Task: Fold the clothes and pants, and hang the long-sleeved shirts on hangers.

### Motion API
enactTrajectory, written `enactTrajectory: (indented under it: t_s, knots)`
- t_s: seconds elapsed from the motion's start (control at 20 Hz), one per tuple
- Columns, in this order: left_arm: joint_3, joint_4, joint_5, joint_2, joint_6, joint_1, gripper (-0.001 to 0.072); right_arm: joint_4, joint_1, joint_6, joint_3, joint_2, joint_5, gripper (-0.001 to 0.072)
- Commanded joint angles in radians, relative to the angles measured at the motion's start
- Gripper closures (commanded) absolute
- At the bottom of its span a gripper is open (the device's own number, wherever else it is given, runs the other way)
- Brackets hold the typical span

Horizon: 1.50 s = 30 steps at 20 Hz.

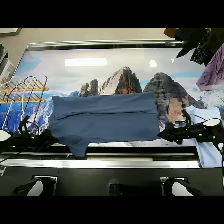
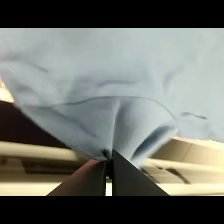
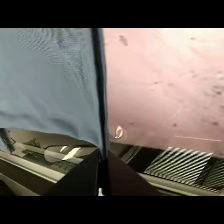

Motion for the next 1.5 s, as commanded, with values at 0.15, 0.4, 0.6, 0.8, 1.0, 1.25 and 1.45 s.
enactTrajectory:
  t_s: [0.15, 0.4, 0.6, 0.8, 1.0, 1.25, 1.45]
  knots:
    - [0.076, 0.048, -0.247, 0.179, -0.174, 0.007, 0.0694, -0.08, 0.0, 0.132, -0.001, 0.214, 0.142, 0.0686]
    - [0.077, 0.063, -0.365, 0.336, -0.232, 0.007, 0.0695, -0.102, 0.0, 0.182, 0.0, 0.351, 0.174, 0.0686]
    - [0.08, 0.008, -0.275, 0.261, -0.191, 0.006, 0.0695, -0.039, 0.132, 0.098, 0.016, 0.332, -0.095, 0.0688]
    - [0.155, -0.017, -0.185, 0.047, -0.084, 0.005, 0.0694, -0.22, 0.344, 0.237, 0.162, 0.167, -0.298, 0.0687]
    - [0.294, -0.016, -0.137, -0.201, 0.002, 0.005, 0.0695, -0.222, 0.352, 0.263, 0.357, -0.051, -0.296, 0.0687]
    - [0.485, -0.016, -0.106, -0.438, 0.025, 0.005, 0.0695, -0.267, 0.352, 0.337, 0.507, -0.182, -0.297, 0.0687]
    - [0.641, -0.016, -0.107, -0.589, 0.032, 0.001, 0.0695, -0.273, 0.353, 0.332, 0.536, -0.225, -0.314, 0.0686]
